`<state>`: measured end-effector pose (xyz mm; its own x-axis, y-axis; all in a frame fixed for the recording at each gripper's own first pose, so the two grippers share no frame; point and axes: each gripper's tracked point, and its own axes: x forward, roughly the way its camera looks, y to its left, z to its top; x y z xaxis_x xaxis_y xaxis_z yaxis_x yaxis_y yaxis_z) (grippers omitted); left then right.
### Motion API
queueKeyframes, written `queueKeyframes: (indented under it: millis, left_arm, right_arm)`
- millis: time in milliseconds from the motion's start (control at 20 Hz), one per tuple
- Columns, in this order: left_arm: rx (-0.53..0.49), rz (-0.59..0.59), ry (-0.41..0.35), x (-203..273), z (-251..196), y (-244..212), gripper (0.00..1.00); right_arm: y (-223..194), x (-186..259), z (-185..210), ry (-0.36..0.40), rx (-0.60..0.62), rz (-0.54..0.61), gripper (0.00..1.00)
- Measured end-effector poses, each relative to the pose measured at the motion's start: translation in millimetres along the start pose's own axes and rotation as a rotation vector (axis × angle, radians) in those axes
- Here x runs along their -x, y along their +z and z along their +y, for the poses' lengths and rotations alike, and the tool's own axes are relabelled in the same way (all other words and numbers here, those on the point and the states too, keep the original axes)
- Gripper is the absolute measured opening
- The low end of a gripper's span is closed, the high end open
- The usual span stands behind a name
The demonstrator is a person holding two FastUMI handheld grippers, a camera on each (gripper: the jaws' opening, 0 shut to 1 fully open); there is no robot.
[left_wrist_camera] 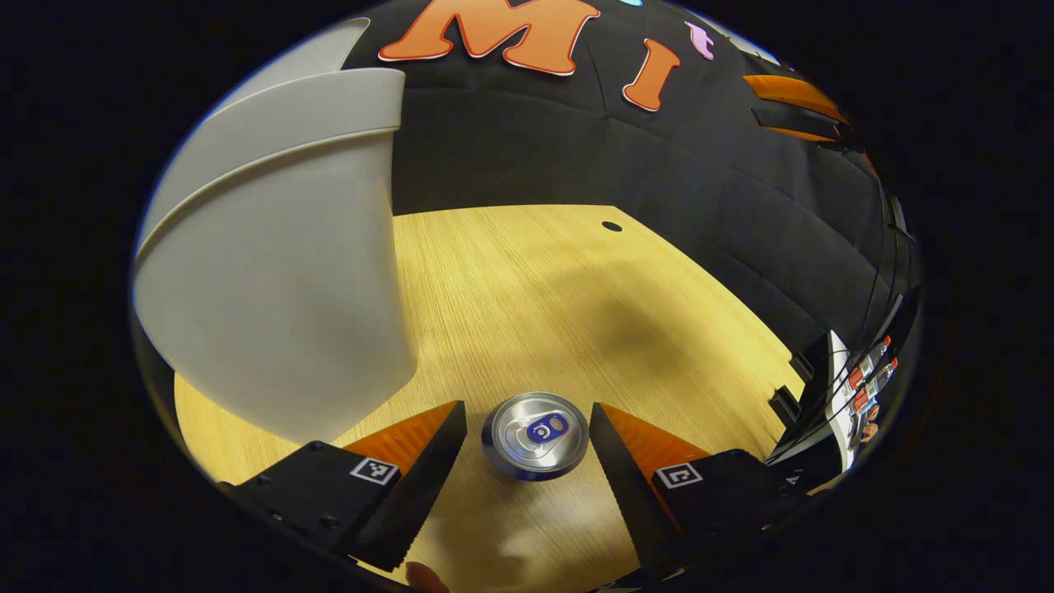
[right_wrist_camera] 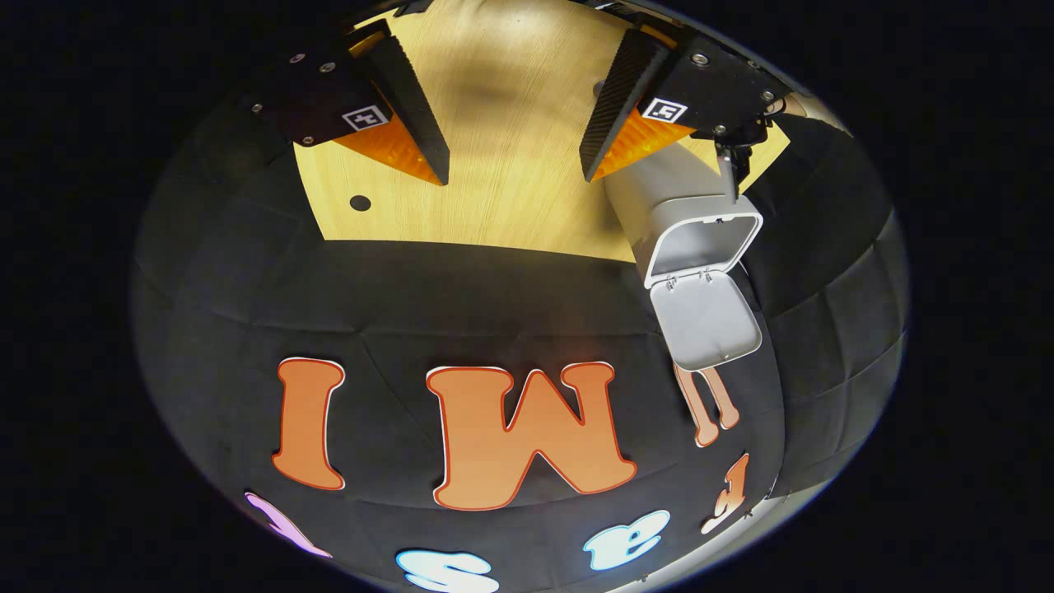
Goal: Press the lid of the desktop garbage bin to open it, pick up the crumpled paper on the desktop and throw it into the bin, then pick up the pop can on the desktop and drop it into the bin, and finally close the garbage bin lid.
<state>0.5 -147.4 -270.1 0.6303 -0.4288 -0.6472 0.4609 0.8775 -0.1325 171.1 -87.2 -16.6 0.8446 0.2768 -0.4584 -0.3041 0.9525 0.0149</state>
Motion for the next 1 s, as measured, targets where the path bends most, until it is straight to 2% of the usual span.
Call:
queueKeyframes:
  millis: [250, 500, 600, 750, 1000]
  left_arm:
    - [-0.001, 0.042, 0.01, -20.0, 4.4, -14.4, 0.98]
    - [-0.012, 0.022, 0.031, -33.7, 12.0, -18.9, 0.97]
    - [-0.003, 0.002, 0.045, -37.1, 14.4, -15.8, 0.88]
    - [0.021, -0.008, 0.025, -32.4, 7.4, -14.4, 0.85]
    - [-0.022, -0.013, 0.052, -8.3, 9.4, -3.4, 0.84]
  right_arm:
    - [-6.1, -6.2, -1.2, 0.003, -0.008, 0.023, 0.96]
    - [-17.0, -8.3, -3.8, 0.0, -0.008, 0.055, 0.96]
    - [-23.4, -9.9, -2.3, 0.01, -0.013, 0.074, 0.96]
    - [-27.2, -11.1, -1.9, 0.02, -0.021, 0.08, 0.96]
    - [-25.4, -10.9, -0.1, 0.033, -0.028, 0.067, 0.96]
